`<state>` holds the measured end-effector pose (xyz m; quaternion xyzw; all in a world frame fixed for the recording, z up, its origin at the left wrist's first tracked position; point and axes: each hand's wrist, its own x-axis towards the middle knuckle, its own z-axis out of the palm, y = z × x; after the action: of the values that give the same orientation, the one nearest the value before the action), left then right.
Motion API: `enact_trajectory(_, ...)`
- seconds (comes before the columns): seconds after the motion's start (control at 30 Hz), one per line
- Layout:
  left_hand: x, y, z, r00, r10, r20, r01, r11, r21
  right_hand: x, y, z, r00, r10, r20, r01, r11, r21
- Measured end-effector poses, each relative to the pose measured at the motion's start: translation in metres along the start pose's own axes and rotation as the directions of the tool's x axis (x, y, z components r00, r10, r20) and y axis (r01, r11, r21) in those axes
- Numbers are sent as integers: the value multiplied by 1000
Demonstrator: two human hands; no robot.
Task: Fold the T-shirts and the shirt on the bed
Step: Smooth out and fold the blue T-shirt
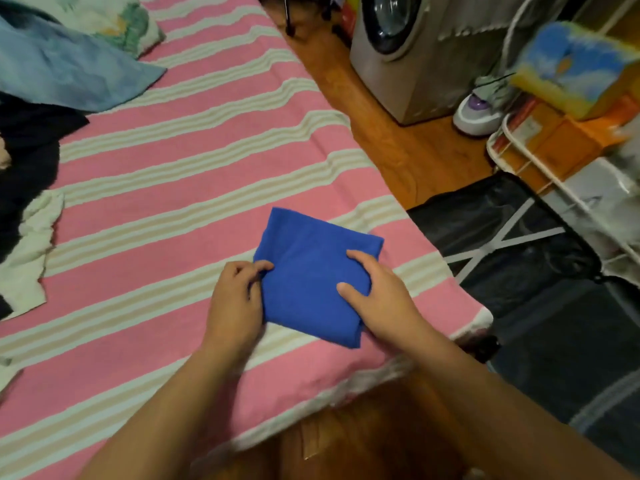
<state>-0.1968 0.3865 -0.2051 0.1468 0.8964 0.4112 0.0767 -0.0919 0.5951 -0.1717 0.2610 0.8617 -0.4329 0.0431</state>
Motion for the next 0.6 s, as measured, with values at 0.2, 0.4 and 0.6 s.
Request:
enact_trajectory(0.2,-4,-11,22,963,120,-240,-96,990,108,13,25,-3,994,-98,41,92,988,128)
enact_trajectory(0.4,-57,61,48,924,314,-218,-222,905,364,-51,54,-34,988,-144,53,141,988,62)
enact_trajectory(0.6,-142,225,207,771,573,279,-589,807,-32,-141,230,-148,978,144,-148,-156,985,-73)
